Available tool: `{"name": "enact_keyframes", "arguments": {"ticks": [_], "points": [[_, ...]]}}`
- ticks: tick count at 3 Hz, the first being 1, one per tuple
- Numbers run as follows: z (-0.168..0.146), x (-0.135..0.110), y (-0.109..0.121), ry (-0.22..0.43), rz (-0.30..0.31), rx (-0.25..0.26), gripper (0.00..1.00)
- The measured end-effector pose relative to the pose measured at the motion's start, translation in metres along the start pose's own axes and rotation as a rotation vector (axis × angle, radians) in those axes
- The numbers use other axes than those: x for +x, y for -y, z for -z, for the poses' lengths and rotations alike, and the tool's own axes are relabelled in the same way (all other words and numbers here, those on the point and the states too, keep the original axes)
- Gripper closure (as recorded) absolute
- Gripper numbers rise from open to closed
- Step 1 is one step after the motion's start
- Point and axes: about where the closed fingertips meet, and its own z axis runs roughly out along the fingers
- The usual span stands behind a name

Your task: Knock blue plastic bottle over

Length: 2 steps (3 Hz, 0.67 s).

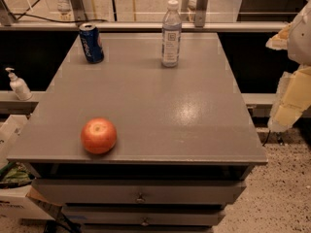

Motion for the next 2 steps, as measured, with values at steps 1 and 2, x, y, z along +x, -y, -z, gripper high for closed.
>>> {"name": "enact_keyframes", "arguments": {"ticks": [1, 2], "points": [[0.000, 0.000, 0.000, 0.000, 0.000, 0.000, 0.00], [-0.012, -0.007, 0.018, 0.029, 0.012, 0.045, 0.00]]}}
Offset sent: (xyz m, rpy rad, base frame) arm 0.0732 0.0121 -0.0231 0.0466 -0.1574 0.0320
